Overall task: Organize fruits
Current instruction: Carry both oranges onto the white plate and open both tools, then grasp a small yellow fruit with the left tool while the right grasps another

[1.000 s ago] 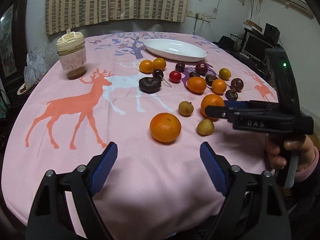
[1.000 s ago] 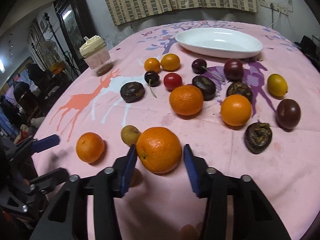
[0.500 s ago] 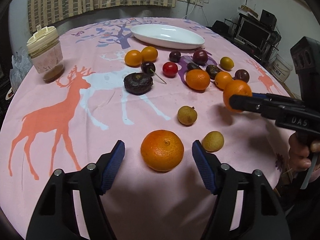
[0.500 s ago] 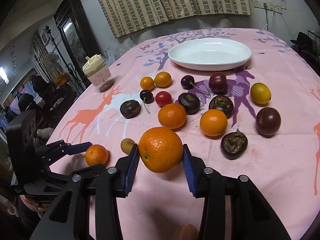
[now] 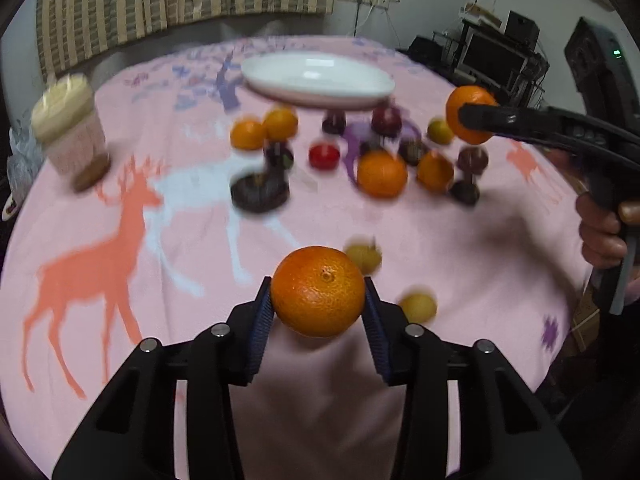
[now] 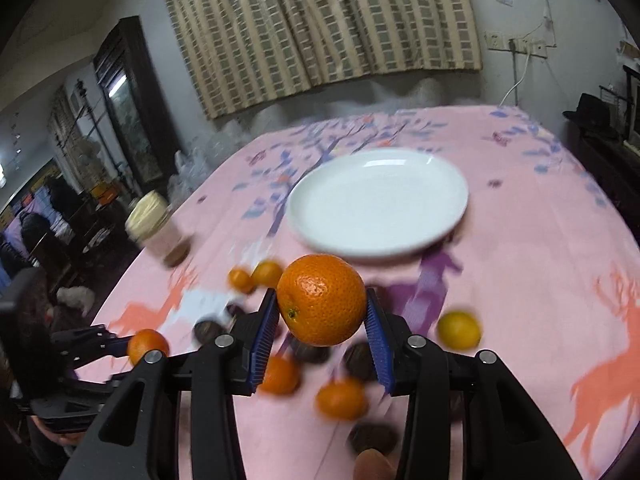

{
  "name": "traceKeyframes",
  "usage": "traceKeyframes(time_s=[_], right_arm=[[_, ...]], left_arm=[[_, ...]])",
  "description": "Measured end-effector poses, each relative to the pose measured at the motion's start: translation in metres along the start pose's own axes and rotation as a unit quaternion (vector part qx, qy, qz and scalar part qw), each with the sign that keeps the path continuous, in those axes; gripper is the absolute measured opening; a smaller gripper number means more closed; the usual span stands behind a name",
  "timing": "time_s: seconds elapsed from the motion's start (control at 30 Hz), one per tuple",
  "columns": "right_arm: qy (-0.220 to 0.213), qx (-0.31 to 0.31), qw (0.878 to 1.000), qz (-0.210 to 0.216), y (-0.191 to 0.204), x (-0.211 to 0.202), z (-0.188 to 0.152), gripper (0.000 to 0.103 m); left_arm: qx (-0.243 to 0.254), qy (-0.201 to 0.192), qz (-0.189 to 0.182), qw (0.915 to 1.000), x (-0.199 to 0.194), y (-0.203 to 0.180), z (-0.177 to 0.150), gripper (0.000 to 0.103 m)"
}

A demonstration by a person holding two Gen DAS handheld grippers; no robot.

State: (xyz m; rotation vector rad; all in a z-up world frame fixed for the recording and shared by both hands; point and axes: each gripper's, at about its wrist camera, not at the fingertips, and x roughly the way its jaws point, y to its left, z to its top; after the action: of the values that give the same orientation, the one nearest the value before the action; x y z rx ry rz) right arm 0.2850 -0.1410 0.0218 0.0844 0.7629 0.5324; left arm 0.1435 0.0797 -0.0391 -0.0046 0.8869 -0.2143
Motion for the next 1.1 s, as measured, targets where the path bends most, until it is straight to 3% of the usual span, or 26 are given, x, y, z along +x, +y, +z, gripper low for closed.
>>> traceKeyframes(time_s=[0.1, 0.2, 0.33, 0.43, 0.53, 0.67, 0.7, 0.73, 0.77, 0.83, 0.97, 1.1], right_arm=[[0.016, 0.019, 0.999, -0.023, -0.025, 0.039, 0.044, 0.043], [0.053, 0.027, 0.997, -0.045, -0.046, 0.085, 0.070, 0.043], [0.123, 0.032, 0.990, -0.067, -0.068, 0.144, 0.080, 0.043], [0.157, 0.045, 0.984, -0.075, -0.081, 0.174, 0.077, 0.043], [0.158, 0.035, 0.984, -0.077, -0.082, 0.184, 0.078, 0.043], [0.156, 0.037, 0.984, -0.078, -0.081, 0.185, 0.083, 0.045], [0.148, 0.039, 0.985, -0.079, -0.081, 0.178, 0.083, 0.050], [0.139, 0.038, 0.986, -0.083, -0.079, 0.171, 0.085, 0.051], [0.124, 0.032, 0.988, -0.087, -0.075, 0.157, 0.085, 0.051], [0.088, 0.011, 0.992, -0.090, -0.062, 0.122, 0.081, 0.053], [0.039, -0.022, 0.997, -0.069, -0.033, 0.046, 0.047, 0.061], [0.031, -0.044, 0.999, -0.012, 0.000, -0.009, -0.015, 0.062]], left_arm=[[0.000, -0.030, -0.018, 0.9994, 0.002, 0.006, 0.059, 0.042], [0.003, -0.048, -0.009, 0.9988, 0.028, 0.009, 0.130, 0.042], [-0.001, -0.012, -0.002, 0.9999, 0.101, 0.013, 0.212, 0.042], [-0.019, 0.026, 0.005, 0.9995, 0.157, 0.023, 0.247, 0.042], [-0.027, 0.057, 0.028, 0.9976, 0.199, 0.030, 0.260, 0.042], [-0.032, 0.090, 0.032, 0.9949, 0.229, 0.037, 0.258, 0.042], [-0.030, 0.094, 0.035, 0.9945, 0.233, 0.037, 0.258, 0.043], [-0.024, 0.087, 0.041, 0.9951, 0.233, 0.036, 0.258, 0.045], [-0.019, 0.085, 0.047, 0.9951, 0.231, 0.036, 0.258, 0.056], [-0.015, 0.068, 0.057, 0.9959, 0.216, 0.035, 0.259, 0.072], [-0.019, 0.025, 0.056, 0.9980, 0.157, 0.034, 0.250, 0.088], [-0.023, -0.004, 0.044, 0.9988, 0.091, 0.031, 0.210, 0.091]])
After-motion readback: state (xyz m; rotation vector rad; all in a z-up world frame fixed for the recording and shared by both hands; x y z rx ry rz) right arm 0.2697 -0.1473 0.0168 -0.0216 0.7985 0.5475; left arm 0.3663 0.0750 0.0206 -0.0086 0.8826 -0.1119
